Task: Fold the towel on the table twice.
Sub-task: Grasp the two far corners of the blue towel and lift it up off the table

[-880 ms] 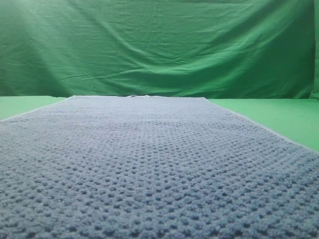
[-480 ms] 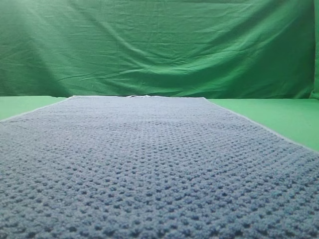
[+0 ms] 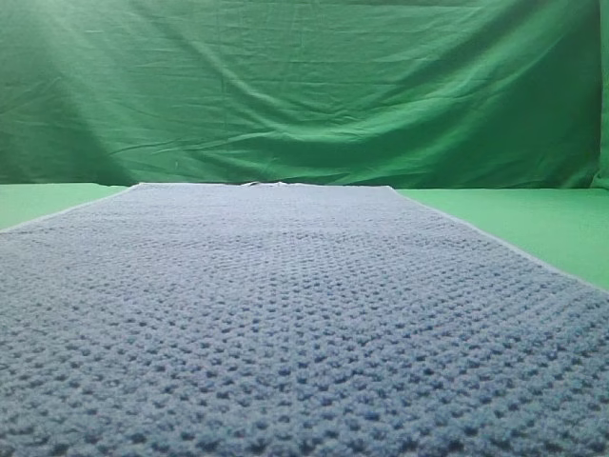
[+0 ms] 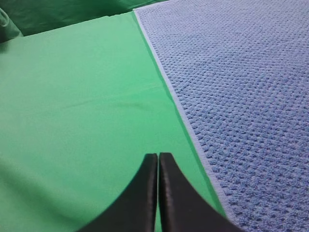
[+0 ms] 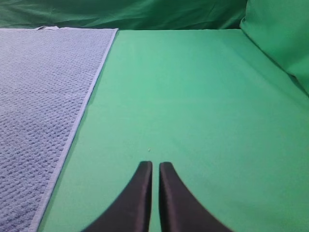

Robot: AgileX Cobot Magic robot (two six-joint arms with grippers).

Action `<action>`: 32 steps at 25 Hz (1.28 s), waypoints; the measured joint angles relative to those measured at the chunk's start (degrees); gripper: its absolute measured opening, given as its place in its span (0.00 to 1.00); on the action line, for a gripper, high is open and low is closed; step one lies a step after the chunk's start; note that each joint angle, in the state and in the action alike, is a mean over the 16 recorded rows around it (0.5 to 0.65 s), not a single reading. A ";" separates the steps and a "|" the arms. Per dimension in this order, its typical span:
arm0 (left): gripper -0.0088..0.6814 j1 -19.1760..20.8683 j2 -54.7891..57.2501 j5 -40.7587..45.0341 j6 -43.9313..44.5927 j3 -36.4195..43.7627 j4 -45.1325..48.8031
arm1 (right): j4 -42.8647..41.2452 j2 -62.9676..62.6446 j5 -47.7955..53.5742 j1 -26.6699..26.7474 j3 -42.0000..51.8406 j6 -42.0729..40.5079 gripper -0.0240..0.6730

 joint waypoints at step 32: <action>0.01 0.00 1.08 -25.14 -3.94 -5.18 -17.33 | 13.74 0.01 -19.74 0.00 -1.00 2.10 0.03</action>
